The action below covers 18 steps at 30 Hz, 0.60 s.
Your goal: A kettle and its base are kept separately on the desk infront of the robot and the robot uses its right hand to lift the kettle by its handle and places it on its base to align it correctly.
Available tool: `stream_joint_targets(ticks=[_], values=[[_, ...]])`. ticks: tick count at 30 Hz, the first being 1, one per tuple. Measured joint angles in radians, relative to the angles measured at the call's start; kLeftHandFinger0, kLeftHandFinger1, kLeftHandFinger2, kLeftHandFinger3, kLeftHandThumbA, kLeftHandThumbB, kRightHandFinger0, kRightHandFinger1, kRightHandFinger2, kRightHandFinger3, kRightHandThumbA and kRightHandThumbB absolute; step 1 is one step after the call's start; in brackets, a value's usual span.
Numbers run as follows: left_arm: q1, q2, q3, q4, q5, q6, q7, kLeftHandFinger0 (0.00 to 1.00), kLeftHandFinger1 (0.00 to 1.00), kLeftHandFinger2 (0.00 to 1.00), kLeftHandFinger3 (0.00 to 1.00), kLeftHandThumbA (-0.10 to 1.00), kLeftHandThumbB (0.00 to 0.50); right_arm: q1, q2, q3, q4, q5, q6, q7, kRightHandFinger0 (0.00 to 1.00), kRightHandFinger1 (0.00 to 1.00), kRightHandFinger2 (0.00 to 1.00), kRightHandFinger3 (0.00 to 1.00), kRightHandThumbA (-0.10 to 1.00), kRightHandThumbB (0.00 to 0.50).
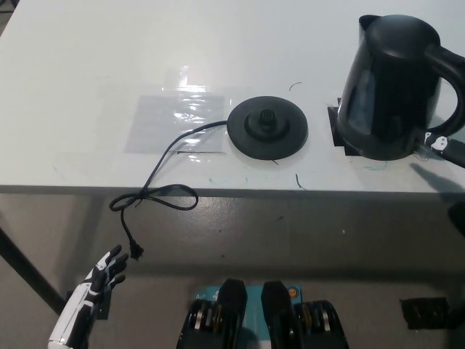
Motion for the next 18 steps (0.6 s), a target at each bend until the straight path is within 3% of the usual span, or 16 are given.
stream_joint_targets(ticks=[4,12,13,14,15,16,17,18], values=[[-0.002,0.000,0.000,0.002,-0.001,-0.001,-0.006,1.00,1.00,1.00,1.00,1.00,0.279,-0.014,-0.004,0.000,0.004,0.000,-0.001,-0.001,1.00,1.00,1.00,1.00,1.00,0.400],[-0.004,0.000,0.001,0.003,-0.003,0.000,-0.006,1.00,1.00,1.00,1.00,1.00,0.299,-0.054,-0.004,-0.003,0.036,0.002,-0.008,-0.001,1.00,1.00,1.00,1.00,1.00,0.353],[-0.004,0.000,0.001,0.003,-0.003,0.000,-0.006,1.00,1.00,1.00,1.00,1.00,0.298,-0.058,-0.004,-0.005,0.037,0.002,-0.008,-0.003,0.80,0.85,0.93,1.00,0.96,0.348],[-0.005,0.000,0.001,0.003,-0.003,0.000,-0.006,1.00,1.00,1.00,1.00,1.00,0.294,-0.066,-0.002,-0.012,0.039,0.002,-0.007,-0.010,0.65,0.67,0.73,0.89,0.90,0.315],[-0.005,0.000,0.001,0.003,-0.003,0.000,-0.006,1.00,1.00,1.00,1.00,1.00,0.293,-0.070,-0.001,-0.015,0.040,0.001,-0.006,-0.015,0.44,0.42,0.52,0.65,0.78,0.283],[-0.007,0.000,0.002,0.003,-0.003,0.000,-0.006,1.00,1.00,1.00,1.00,1.00,0.285,-0.082,0.005,-0.025,0.044,0.000,-0.003,-0.030,0.16,0.16,0.22,0.31,0.55,0.189],[-0.008,0.000,0.002,0.003,-0.003,-0.001,-0.006,1.00,1.00,1.00,1.00,1.00,0.284,-0.097,0.014,-0.040,0.051,0.001,0.003,-0.046,0.06,0.10,0.21,0.28,0.42,0.198],[-0.008,0.000,0.001,0.003,-0.003,-0.001,-0.006,1.00,1.00,1.00,1.00,1.00,0.289,-0.104,0.018,-0.047,0.057,0.002,0.006,-0.053,0.00,0.05,0.21,0.20,0.05,0.195]])
